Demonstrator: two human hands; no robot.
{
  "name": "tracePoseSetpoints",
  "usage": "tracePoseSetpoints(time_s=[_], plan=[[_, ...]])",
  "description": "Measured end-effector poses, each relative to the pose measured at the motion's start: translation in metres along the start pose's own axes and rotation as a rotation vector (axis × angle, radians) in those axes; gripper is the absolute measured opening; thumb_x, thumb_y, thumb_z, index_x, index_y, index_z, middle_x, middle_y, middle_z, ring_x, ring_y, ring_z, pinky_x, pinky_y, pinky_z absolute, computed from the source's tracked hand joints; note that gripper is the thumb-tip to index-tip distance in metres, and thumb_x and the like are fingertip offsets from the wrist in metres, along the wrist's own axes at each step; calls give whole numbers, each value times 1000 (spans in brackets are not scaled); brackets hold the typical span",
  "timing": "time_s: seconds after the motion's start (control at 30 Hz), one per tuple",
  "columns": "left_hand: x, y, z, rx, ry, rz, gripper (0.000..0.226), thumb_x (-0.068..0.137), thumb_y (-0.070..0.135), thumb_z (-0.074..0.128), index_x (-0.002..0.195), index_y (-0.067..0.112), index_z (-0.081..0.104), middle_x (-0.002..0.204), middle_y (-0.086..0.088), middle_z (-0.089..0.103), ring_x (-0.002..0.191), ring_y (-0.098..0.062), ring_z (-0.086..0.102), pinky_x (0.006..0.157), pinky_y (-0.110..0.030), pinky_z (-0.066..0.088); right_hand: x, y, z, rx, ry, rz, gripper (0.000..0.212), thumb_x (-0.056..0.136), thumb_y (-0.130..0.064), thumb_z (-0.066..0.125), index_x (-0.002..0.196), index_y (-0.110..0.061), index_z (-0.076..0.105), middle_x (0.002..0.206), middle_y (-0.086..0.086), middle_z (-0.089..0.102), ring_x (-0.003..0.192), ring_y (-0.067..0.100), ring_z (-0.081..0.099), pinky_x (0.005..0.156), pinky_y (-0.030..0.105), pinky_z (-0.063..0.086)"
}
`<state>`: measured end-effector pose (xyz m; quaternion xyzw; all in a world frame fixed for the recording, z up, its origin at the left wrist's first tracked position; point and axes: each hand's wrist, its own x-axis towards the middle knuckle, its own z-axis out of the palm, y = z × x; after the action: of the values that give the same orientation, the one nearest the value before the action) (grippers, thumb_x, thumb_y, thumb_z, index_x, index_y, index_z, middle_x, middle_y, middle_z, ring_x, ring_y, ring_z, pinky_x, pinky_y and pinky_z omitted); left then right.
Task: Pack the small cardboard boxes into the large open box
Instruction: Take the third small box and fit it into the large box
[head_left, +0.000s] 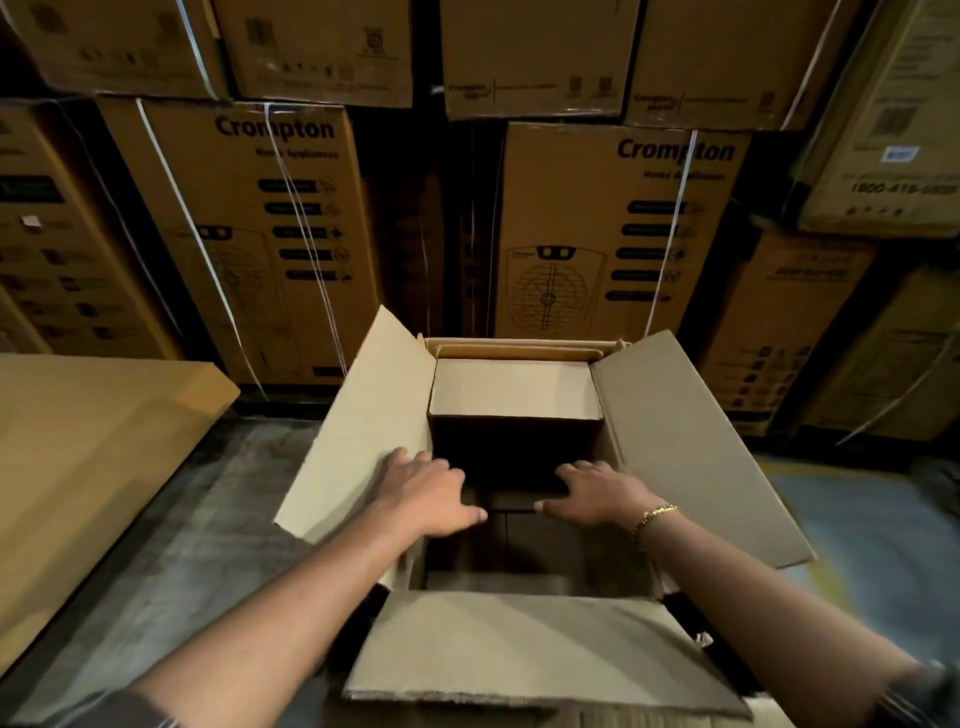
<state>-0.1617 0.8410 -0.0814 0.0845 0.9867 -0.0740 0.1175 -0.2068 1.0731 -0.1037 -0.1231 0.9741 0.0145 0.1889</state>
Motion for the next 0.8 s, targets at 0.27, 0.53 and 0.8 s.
tracePoseSetpoints(time_s=[0.27,0.53,0.8], plan=[[85,-19,-31,-34,101,-24,68,87,69,51,135,21,58,141,-8,52,134,-30,42,105,-50,33,82,9,-33,205,229,89,90,93,-67,47,160,-19,11,167,17,12,152,42,12,121,55,23],[191,-66,-59,-153,263,-122,86,89,59,60,159,30,20,167,-14,13,149,-39,24,118,-51,25,140,49,-93,193,413,142,85,95,-60,49,162,-27,7,169,13,6,152,41,18,119,54,26],[243,-68,-35,-211,230,-201,97,87,63,63,160,34,6,167,-17,1,134,-37,50,119,-45,27,196,77,-91,156,287,144,88,94,-64,49,161,-32,2,170,9,9,149,40,27,120,53,22]])
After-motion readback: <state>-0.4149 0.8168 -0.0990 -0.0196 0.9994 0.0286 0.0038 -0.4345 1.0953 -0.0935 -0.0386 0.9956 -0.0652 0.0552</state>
